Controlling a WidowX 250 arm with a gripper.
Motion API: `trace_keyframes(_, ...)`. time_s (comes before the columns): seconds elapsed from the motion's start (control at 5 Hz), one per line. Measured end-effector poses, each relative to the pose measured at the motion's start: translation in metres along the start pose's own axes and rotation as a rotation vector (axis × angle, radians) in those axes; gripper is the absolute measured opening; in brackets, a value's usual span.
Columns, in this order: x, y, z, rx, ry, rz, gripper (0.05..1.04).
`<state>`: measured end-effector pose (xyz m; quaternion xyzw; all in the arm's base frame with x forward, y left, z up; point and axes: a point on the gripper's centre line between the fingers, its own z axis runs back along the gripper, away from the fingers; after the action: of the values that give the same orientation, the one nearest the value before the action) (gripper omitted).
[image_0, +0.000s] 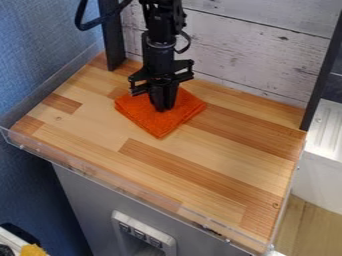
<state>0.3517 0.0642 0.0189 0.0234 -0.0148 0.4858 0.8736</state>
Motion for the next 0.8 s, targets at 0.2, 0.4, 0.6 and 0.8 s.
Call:
trace_keyframes(0.2, -0.003, -0.003, -0.004, 0.02, 0.013, 0.006, 0.065)
trace_keyframes(0.4, -0.008, -0.003, -0.007, 0.025, 0.025, -0.073, 0.059)
trace_keyframes(0.6, -0.017, 0.004, -0.007, 0.023, 0.054, -0.25, 0.059)
trace_keyframes(0.8, -0.019, 0.019, -0.008, 0.017, 0.083, -0.427, 0.059)
